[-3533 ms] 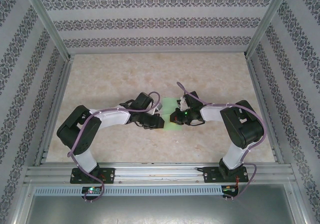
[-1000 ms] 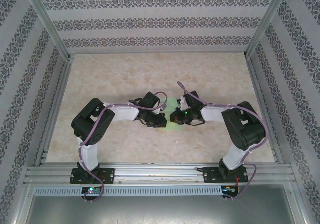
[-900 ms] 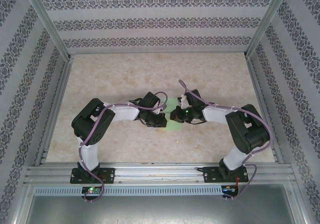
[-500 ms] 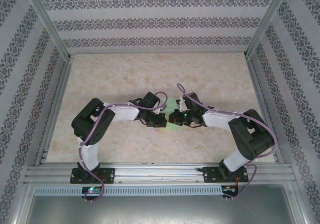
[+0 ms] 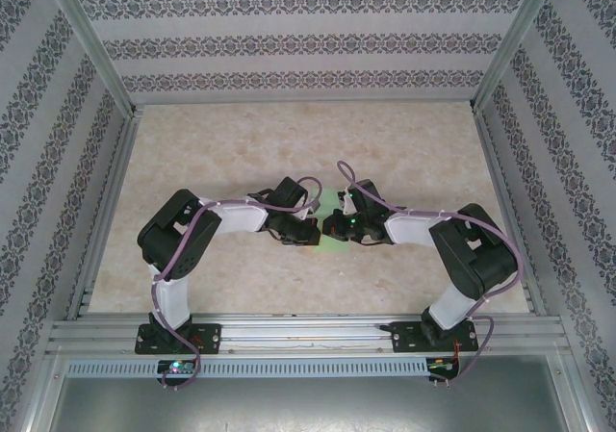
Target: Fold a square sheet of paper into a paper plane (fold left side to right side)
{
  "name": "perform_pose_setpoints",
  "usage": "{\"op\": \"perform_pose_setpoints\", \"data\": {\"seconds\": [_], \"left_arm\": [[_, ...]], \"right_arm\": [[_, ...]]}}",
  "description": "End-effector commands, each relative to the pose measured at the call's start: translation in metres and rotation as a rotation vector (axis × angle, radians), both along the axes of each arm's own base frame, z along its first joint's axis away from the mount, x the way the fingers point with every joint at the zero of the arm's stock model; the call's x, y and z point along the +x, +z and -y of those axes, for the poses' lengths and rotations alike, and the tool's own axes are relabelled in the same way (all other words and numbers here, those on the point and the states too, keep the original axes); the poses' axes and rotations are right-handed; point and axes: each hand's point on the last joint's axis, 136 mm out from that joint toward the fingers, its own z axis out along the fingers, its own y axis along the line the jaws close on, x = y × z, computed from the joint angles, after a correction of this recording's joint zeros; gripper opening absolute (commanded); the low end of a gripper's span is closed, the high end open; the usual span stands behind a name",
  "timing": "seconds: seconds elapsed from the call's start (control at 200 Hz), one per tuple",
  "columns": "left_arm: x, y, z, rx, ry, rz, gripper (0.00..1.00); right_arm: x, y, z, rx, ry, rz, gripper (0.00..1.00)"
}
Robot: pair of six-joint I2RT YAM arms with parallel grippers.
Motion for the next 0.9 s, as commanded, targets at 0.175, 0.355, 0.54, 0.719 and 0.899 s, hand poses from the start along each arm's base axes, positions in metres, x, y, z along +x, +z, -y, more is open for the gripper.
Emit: {"op": "perform_pose_setpoints", "data": {"seconds": [0.175,0.355,0.54,0.719,0.899], "left_arm": [[-0.011,-0.024,-0.021,0.110,0.016,-0.053,0.05],[-0.011,-0.026,-0.021,0.115,0.016,-0.059,0.05],[-0.012,-0.028,-0.022,0.127,0.022,-0.066,0.05],[-0.014,-0.032,-0.026,0.149,0.028,-0.082,0.04],[-0.018,-0.037,-0.031,0.176,0.031,-0.100,0.04]], "right_arm": [[-0.012,-0.027,0.003,-0.046,-0.008,-0.063,0.00],[-0.012,-0.039,0.014,-0.089,-0.011,-0.066,0.00],[-0.008,-0.043,0.023,-0.125,-0.010,-0.045,0.00],[0.001,-0.040,0.032,-0.143,-0.020,-0.014,0.00],[0.012,-0.033,0.043,-0.137,-0.043,0.011,0.00]]}}
